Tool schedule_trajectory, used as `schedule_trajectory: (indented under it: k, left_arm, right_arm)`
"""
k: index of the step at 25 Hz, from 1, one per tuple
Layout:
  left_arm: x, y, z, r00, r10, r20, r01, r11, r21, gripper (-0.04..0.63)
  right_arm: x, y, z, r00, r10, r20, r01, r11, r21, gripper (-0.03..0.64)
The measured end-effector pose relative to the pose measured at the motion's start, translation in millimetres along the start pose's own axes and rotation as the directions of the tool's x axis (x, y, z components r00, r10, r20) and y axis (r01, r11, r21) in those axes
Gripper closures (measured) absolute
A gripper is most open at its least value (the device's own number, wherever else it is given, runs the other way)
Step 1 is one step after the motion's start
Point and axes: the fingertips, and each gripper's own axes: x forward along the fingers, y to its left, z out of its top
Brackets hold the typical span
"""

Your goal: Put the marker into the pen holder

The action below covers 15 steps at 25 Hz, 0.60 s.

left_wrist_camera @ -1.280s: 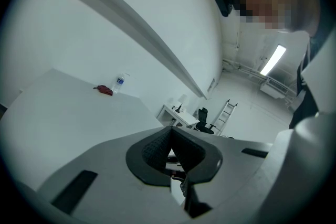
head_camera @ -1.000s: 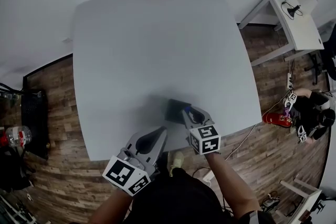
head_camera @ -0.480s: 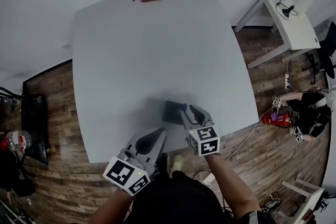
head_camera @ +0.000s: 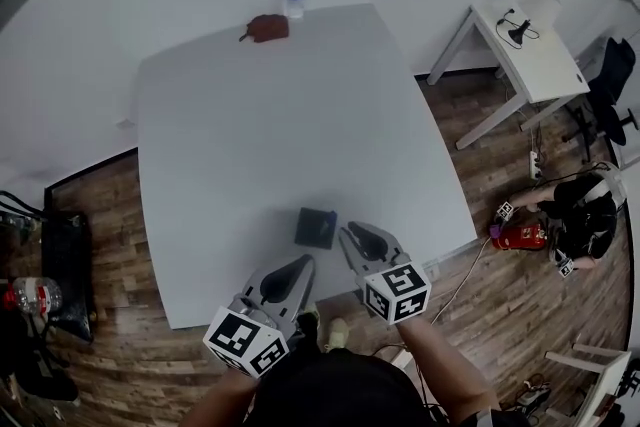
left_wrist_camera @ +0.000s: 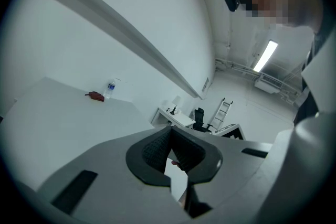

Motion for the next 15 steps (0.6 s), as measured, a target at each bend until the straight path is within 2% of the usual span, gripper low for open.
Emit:
schedule_trajectory:
  k: [6,15]
  left_arm:
    - [2.8,-26.7,4.6,0.999,-0.027,0.029,0.025,0.998,0.050,0.591]
    - [-3.0,-61.2,9.2,0.997,-0.028,0.067,0.020,0.994,0.105,0.591]
  right_arm:
    - [-39.3,24.1,41.3,0.993,0.071,0.095,-0.071,0.997,-0.007,0.575]
    - [-88.2,52.9,69.6,0.978,0.126,0.163,-0.120,0.992,-0.045,0.595]
